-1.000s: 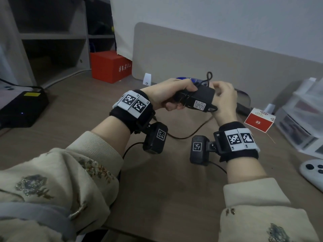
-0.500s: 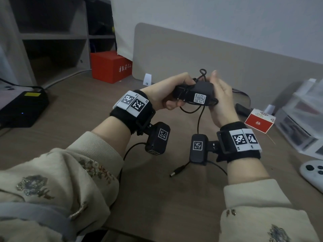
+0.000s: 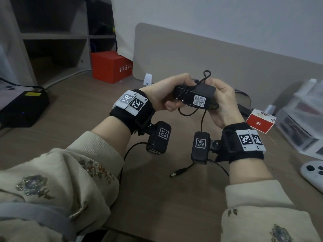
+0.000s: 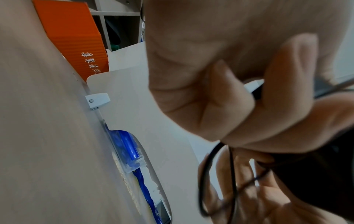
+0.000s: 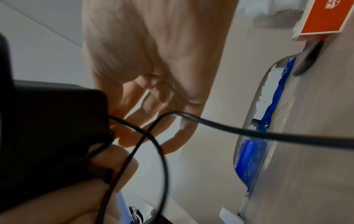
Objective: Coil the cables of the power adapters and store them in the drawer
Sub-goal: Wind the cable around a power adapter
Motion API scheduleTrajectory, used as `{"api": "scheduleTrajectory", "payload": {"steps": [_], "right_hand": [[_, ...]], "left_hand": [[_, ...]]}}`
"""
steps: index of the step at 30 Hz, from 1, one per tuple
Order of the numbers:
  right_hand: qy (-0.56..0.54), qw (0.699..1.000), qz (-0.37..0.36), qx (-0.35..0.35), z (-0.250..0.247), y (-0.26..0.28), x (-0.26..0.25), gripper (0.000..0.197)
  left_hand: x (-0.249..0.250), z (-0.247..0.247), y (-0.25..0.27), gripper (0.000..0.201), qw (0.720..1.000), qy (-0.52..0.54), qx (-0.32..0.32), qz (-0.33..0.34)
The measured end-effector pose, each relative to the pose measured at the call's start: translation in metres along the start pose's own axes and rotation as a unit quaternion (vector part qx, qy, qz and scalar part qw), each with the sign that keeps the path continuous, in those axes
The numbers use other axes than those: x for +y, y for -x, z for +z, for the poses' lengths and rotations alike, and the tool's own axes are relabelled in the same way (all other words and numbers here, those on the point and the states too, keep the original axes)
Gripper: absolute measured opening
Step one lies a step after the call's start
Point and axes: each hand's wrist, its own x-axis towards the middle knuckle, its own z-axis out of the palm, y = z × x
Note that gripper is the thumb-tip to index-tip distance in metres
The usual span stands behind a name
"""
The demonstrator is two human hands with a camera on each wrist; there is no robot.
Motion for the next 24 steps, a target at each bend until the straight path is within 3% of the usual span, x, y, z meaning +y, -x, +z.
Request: {"api": "scheduleTrajectory", "payload": {"steps": [3, 6, 8, 10, 12, 16, 20, 24], "right_hand": [[0.080, 0.996, -0.032, 0.013, -0.004, -0.006, 0.002, 0.038], [0.145, 0.986, -0.070, 0.033, 0.000, -0.007, 0.003, 0.018], [0.143, 0.987, -0.060, 0.032, 0.005, -0.005, 0.003, 0.012], [0.132, 0.990, -0.020, 0.043, 0.007, -0.005, 0.003, 0.020], [0.143, 0.989, -0.002, 0.024, 0.006, -0.007, 0.004, 0.029], [0.149, 0.988, 0.009, -0.039, 0.000, -0.008, 0.008, 0.022], [0.331, 0.939, -0.012, -0.096, -0.001, -0.005, 0.017, 0.025], [0.339, 0.934, 0.000, -0.111, 0.007, -0.004, 0.016, 0.021]], "left_hand": [[0.003, 0.004, 0.001, 0.037, 1.000, 0.017, 0.021, -0.010], [0.004, 0.003, 0.001, 0.035, 0.999, 0.043, 0.013, 0.002], [0.004, 0.001, -0.001, 0.033, 0.998, 0.060, 0.009, 0.016], [0.003, 0.000, -0.003, 0.031, 0.996, 0.078, 0.023, 0.034], [0.002, -0.001, -0.006, 0.031, 0.993, 0.099, 0.050, 0.051], [0.002, -0.002, -0.011, 0.031, 0.982, 0.129, 0.121, 0.069], [0.005, -0.016, -0.011, 0.032, 0.952, 0.215, 0.192, 0.101], [0.002, -0.023, -0.015, 0.028, 0.937, 0.217, 0.260, 0.088]]}}
